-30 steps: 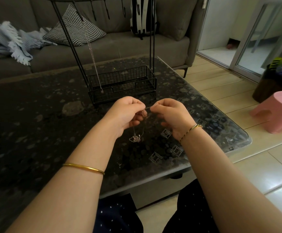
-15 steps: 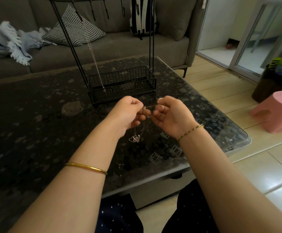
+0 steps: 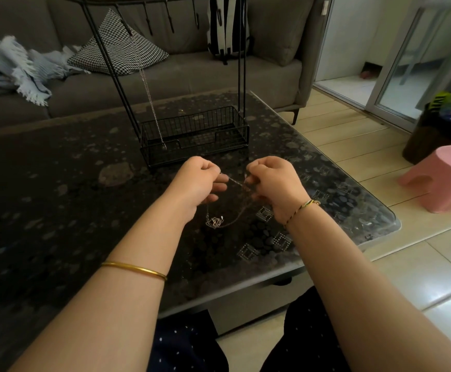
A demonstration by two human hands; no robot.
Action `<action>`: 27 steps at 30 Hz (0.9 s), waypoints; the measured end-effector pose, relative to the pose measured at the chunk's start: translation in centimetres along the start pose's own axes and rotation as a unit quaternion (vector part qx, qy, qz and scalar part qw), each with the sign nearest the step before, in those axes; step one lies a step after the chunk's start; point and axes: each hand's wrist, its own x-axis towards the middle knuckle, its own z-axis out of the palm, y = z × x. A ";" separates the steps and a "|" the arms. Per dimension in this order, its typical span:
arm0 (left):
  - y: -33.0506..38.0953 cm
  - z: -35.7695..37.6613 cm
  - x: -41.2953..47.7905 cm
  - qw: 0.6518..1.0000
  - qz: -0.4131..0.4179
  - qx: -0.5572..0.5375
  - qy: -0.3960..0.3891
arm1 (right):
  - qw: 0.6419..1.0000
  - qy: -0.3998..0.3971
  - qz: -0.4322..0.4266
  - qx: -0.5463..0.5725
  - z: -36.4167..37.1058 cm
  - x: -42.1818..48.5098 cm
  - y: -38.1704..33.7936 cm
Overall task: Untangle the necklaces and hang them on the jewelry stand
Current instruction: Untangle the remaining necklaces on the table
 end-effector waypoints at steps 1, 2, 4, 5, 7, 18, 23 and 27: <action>0.2 0.1 -0.1 0.999 -0.014 -0.034 -0.012 | 1.000 -0.009 -0.002 0.009 0.1 -0.1 0.0; 0.3 0.2 -0.3 0.997 -0.026 -0.065 -0.024 | 1.000 -0.017 -0.007 0.013 0.2 -0.2 -0.1; 0.5 0.4 -0.4 0.993 -0.039 -0.102 -0.035 | 0.999 -0.028 -0.018 0.024 0.3 -0.4 -0.2; 0.6 0.4 -0.5 0.992 -0.042 -0.110 -0.035 | 0.999 -0.031 -0.022 0.036 0.4 -0.5 -0.2; 0.6 0.4 -0.6 0.991 -0.048 -0.120 -0.031 | 0.997 -0.027 -0.026 0.063 0.5 -0.5 -0.3; 0.2 -0.2 0.0 0.997 -0.066 0.013 0.029 | 0.977 0.057 -0.021 0.204 -0.3 -0.1 -0.4; -0.3 -1.4 0.2 0.990 -0.020 0.140 0.029 | 0.962 0.157 0.000 0.226 -0.7 0.9 -0.1; -1.3 -2.2 0.6 0.972 -0.017 0.211 0.102 | 0.963 0.226 0.018 0.146 -1.1 1.6 0.5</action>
